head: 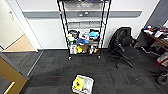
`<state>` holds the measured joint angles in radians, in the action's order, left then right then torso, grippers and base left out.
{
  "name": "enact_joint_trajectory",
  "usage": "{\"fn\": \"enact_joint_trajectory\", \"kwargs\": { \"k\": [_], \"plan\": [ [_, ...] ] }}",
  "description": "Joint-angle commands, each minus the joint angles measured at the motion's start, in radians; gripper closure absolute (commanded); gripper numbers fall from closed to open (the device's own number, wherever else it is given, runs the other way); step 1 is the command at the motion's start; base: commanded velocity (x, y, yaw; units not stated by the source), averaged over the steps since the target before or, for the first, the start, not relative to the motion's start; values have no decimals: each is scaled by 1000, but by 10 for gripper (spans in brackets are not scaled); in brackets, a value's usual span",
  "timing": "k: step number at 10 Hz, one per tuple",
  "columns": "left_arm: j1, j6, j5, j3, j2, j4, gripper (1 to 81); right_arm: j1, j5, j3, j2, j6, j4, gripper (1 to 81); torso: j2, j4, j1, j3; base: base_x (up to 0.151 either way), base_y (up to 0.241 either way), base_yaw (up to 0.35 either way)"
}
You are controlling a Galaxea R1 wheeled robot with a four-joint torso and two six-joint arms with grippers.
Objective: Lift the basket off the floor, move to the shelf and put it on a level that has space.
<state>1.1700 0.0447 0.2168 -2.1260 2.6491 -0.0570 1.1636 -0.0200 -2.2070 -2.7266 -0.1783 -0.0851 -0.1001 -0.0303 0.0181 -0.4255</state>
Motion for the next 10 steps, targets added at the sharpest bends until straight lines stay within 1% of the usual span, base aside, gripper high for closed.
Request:
{"fn": "enact_joint_trajectory", "kwargs": {
  "k": [1, 10],
  "plan": [
    [-40, -2, -47, 14, -17, 0, 10, -44, 58, 17, 20, 0, -5, 10, 0, 0, 0, 0, 114, 0, 0],
    [-37, -3, -47, 14, -18, -1, 10, -41, 58, 15, 19, 0, -4, 10, 0, 0, 0, -1, 114, 0, 0]
  ]
}}
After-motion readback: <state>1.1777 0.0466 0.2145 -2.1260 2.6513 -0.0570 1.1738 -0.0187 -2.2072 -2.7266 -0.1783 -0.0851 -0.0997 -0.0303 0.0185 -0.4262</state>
